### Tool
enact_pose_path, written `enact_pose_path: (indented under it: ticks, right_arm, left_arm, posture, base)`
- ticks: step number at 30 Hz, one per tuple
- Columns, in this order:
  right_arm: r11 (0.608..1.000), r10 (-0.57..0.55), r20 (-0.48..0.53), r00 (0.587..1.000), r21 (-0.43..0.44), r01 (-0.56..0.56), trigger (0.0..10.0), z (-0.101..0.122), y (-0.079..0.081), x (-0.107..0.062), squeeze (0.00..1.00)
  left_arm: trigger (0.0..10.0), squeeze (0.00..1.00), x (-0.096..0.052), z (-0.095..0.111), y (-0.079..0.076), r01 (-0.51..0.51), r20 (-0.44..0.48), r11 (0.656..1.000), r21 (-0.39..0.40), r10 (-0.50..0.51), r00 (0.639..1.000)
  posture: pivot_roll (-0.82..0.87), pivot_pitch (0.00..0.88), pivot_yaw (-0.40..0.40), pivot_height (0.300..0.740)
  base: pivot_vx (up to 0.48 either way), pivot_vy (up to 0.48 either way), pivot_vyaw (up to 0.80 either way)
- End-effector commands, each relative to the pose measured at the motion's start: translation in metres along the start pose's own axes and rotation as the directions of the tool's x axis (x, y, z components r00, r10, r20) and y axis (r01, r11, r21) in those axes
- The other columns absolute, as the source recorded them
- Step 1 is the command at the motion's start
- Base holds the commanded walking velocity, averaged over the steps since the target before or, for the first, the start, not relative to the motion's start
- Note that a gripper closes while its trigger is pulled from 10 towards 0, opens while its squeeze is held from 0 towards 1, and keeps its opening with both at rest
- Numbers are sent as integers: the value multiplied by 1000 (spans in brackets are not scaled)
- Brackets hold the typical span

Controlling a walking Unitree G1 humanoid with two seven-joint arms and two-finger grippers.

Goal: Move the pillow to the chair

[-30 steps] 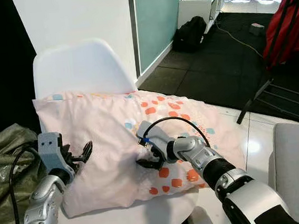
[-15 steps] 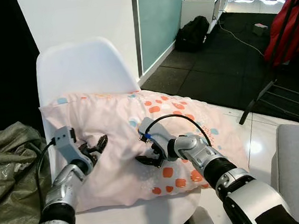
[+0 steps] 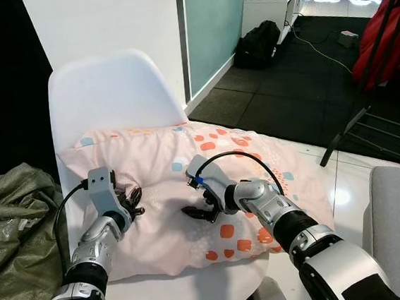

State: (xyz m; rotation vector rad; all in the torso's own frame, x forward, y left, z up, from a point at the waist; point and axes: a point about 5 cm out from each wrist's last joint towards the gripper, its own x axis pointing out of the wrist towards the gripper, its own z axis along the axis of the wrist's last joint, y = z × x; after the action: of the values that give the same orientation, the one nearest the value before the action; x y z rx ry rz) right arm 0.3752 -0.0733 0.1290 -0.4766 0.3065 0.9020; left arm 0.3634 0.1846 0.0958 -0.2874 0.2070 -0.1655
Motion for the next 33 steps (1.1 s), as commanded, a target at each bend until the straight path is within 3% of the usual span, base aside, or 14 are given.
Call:
enact_pose_path:
  ticks: [1,10,16,18,19,21,23,24,26,27,28,29,30,33]
  right_arm:
    - [1000,-12,30,999,12,11,10000,6,-3,-1,0]
    - [999,-34,76,997,41,31,10000,12,-7,-2,0]
    - [983,-141,176,974,142,117,10000,26,-23,-10,0]
    - [955,-238,236,942,234,182,10000,34,-39,-20,0]
    - [955,-238,236,942,234,182,10000,34,-39,-20,0]
    - [929,-305,261,916,292,227,10000,37,-51,-29,0]
    - [929,-305,261,916,292,227,10000,37,-51,-29,0]
    - [919,-327,265,907,312,240,10000,38,-56,-32,0]
    - [919,-327,265,907,312,240,10000,38,-56,-32,0]
    - [907,-355,262,898,329,263,10000,37,-60,-36,0]
    - [907,-355,262,898,329,263,10000,37,-60,-36,0]
    - [898,-374,257,891,339,280,10000,36,-63,-38,0]
    - [898,-374,257,891,339,280,10000,36,-63,-38,0]
    - [890,-388,253,886,354,289,10000,35,-64,-38,0]
  left_arm:
    - [0,0,1,-11,-5,18,-49,1000,6,-18,999]
    - [0,0,2,2,1,-7,-13,1000,-10,7,1000]
    - [0,0,-11,21,32,-116,62,993,-30,118,991]
    - [0,0,-32,48,65,-214,164,976,-38,218,962]
    - [0,0,-32,48,65,-214,164,976,-38,218,962]
    - [0,0,-56,73,93,-307,250,951,-37,306,919]
    - [0,0,-56,73,93,-307,250,951,-37,306,919]
    - [0,0,-69,84,106,-352,282,935,-35,347,895]
    - [0,0,-69,84,106,-352,282,935,-35,347,895]
    - [0,0,-89,98,122,-419,323,907,-33,406,855]
    - [0,0,-89,98,122,-419,323,907,-33,406,855]
    - [0,0,-109,111,135,-477,362,878,-37,457,812]
    - [0,0,-109,111,135,-477,362,878,-37,457,812]
    - [0,0,-158,140,159,-617,449,786,-50,569,689]
  posture:
    - [-103,85,-21,453]
    - [-96,75,-17,453]
    - [-94,72,-17,453]
    - [-89,69,-20,453]
    - [-89,69,-20,453]
    - [-84,68,-21,453]
    - [-84,68,-21,453]
    - [-74,69,-22,453]
    - [-74,69,-22,453]
    - [-72,70,-22,453]
    - [-72,70,-22,453]
    - [-66,73,-23,453]
    - [-66,73,-23,453]
    - [-52,73,-29,453]
  base:
    - [0,0,0]
    - [0,0,0]
    - [0,0,0]
    - [0,0,0]
    - [0,0,0]
    - [0,0,0]
    - [0,0,0]
    - [0,0,0]
    - [0,0,0]
    - [0,0,0]
    - [0,0,0]
    - [0,0,0]
    - [0,0,0]
    - [0,0,0]
